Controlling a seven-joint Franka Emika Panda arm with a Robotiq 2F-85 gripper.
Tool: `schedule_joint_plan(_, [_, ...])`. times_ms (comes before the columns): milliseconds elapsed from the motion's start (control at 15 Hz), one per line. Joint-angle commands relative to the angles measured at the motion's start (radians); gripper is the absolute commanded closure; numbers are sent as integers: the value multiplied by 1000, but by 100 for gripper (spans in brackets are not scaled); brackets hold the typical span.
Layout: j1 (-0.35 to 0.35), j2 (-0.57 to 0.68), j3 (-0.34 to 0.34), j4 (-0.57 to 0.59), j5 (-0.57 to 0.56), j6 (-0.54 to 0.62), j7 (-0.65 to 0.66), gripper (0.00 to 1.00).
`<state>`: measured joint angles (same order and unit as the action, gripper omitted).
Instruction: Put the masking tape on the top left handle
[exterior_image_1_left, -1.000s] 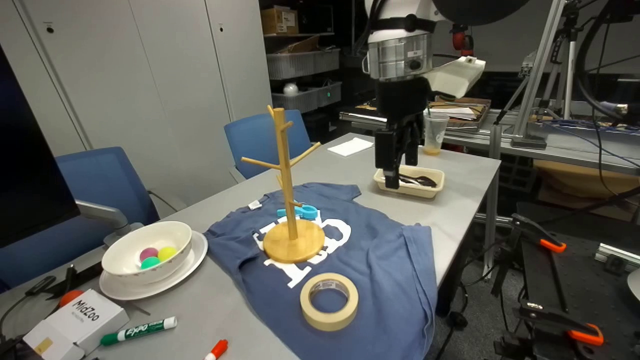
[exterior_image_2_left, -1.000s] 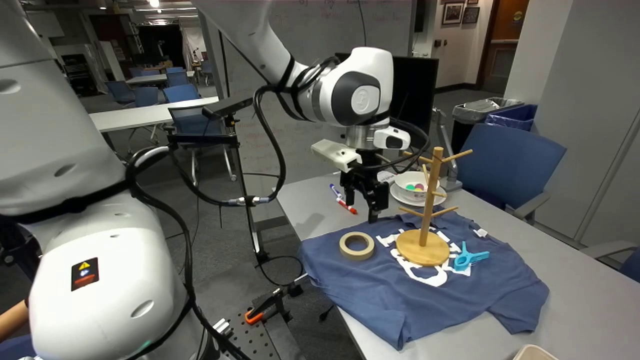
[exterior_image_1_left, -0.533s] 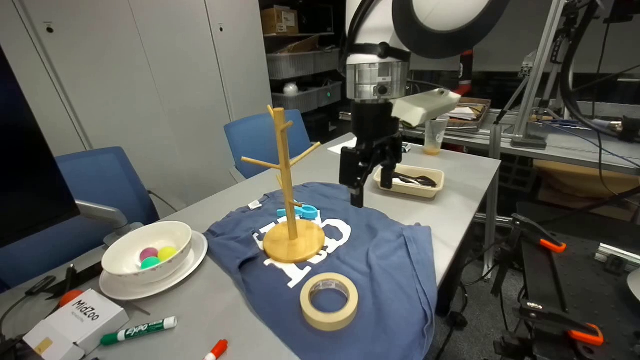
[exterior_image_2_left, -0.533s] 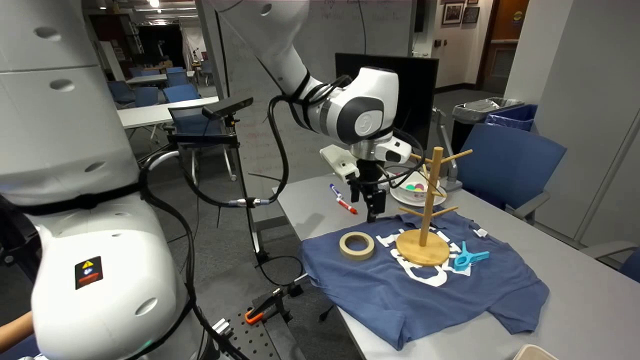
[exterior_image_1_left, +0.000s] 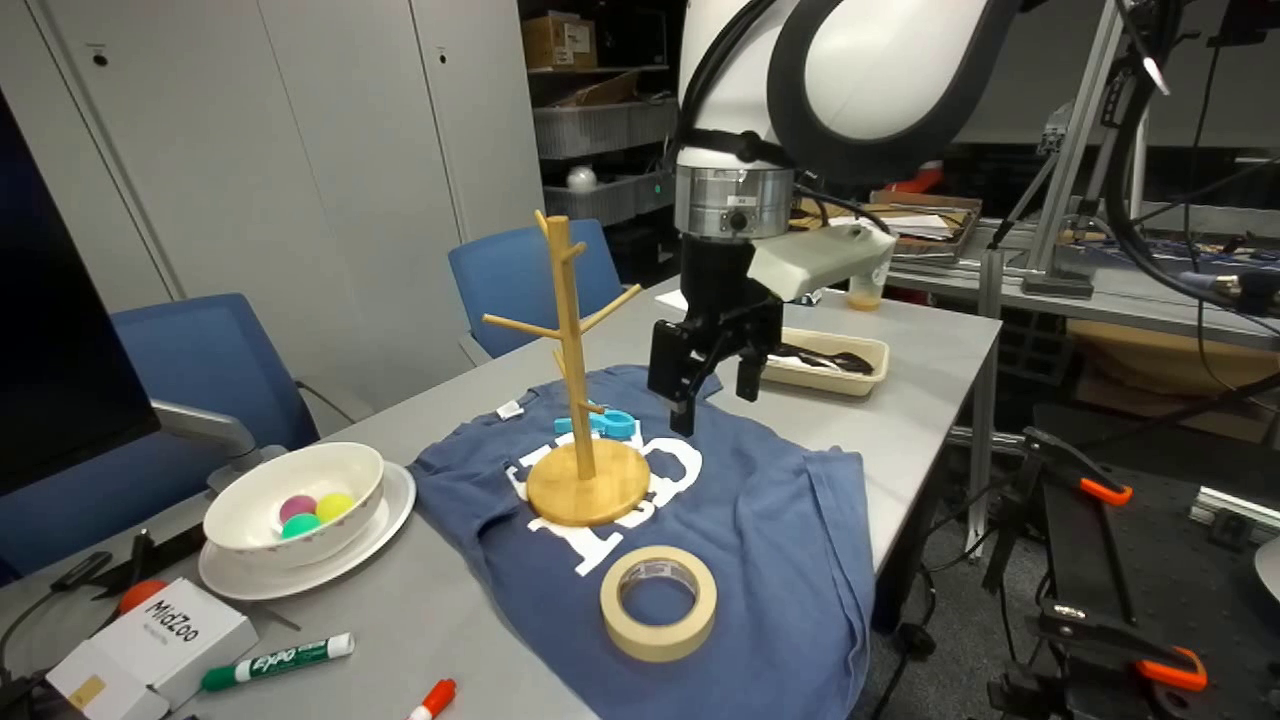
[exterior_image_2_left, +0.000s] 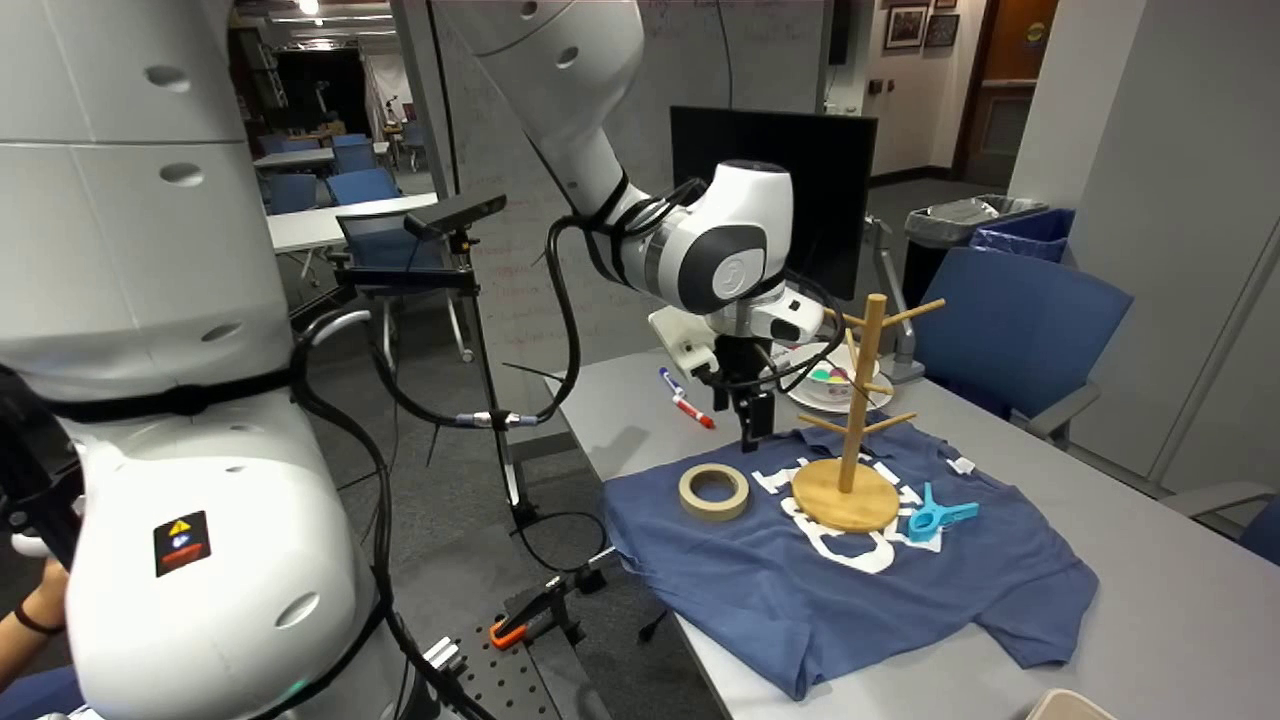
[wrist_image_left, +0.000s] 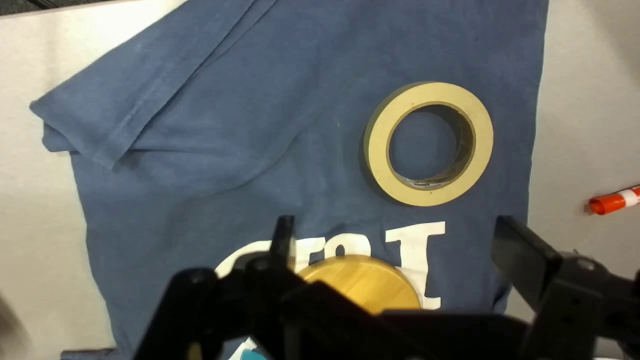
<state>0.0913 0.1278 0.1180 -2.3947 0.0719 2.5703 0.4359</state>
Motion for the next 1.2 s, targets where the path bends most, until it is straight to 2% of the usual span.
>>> schedule_joint_plan(0, [22, 8, -24, 2, -26, 16, 36, 0])
schedule_joint_plan(267, [40, 100, -21, 33, -20, 31, 71, 0])
schedule_joint_plan(667, [103, 234, -37, 84, -11, 72, 115, 0])
schedule_joint_plan(1133, [157, 373, -105, 164, -17, 150, 118, 0])
